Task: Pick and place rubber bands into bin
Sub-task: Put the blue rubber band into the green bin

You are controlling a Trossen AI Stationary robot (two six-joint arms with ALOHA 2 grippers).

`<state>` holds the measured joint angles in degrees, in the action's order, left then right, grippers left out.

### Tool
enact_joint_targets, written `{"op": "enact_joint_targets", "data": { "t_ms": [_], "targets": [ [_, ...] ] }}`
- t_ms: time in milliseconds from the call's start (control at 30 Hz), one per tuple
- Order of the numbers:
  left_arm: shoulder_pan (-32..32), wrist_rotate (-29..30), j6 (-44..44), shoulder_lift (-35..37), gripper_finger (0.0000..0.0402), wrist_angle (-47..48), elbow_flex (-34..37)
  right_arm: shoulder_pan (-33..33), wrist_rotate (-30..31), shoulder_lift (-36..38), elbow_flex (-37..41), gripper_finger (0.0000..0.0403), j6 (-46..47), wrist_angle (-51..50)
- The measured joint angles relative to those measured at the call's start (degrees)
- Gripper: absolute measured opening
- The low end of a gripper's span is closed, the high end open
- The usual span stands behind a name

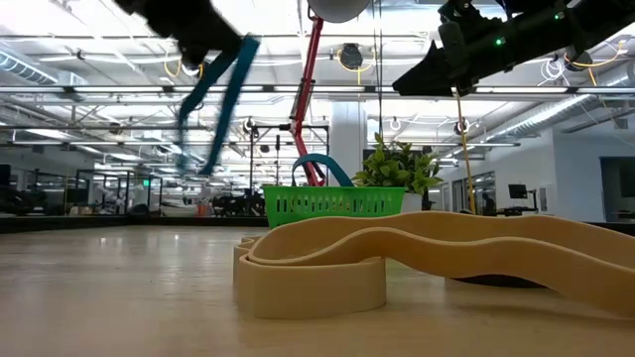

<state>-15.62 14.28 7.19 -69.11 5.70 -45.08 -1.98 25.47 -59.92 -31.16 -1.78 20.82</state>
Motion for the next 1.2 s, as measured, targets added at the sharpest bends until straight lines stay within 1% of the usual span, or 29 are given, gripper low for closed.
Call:
{"op": "enact_joint_targets", "data": {
  "t_ms": [100, 200, 333, 467, 600, 833, 967, 1067, 1200],
  "targets": [
    [2.4, 3.5, -4.0, 2.3, 0.0004, -6.0, 0.0, 0.0, 0.0, 0.0, 0.0, 0.0180, 0.0, 0.2],
    [4.5, 6.9, -7.9, 2.6, 0.0008, -15.5, 0.0, 0.0, 0.0, 0.0, 0.0, 0.0180, 0.0, 0.4],
    [7.0, 7.4, -14.4, 0.7, 0.0004, -25.0, 0.0, 0.0, 0.0, 0.0, 0.0, 0.0180, 0.0, 0.4],
    [9.4, 7.4, -14.6, -2.6, 0.0007, -30.9, 0.0, 0.0, 0.0, 0.0, 0.0, 0.0180, 0.0, 0.4],
    [10.9, 7.4, -14.1, -7.3, 0.0004, -33.0, 0.0, 0.0, 0.0, 0.0, 0.0, 0.0180, 0.0, 0.4],
    [12.6, 6.7, -9.3, -18.3, 0.0004, -40.1, 0.0, 0.0, 0.0, 0.0, 0.0, 0.0180, 0.0, 0.3],
    [12.6, 6.4, -7.0, -23.7, 0.0010, -40.6, -0.5, 0.0, 0.0, 0.0, 0.0, 0.0180, 0.0, 0.3],
    [12.7, 6.6, -6.2, -27.2, 0.0005, -40.4, -1.4, 0.0, 0.0, 0.0, 0.0, 0.0180, 0.0, 0.3],
    [12.7, 6.0, -3.5, -30.8, 0.0010, -40.4, -2.8, 0.0, 0.0, 0.0, 0.0, 0.0180, 0.7, -0.1]
  ]
}}
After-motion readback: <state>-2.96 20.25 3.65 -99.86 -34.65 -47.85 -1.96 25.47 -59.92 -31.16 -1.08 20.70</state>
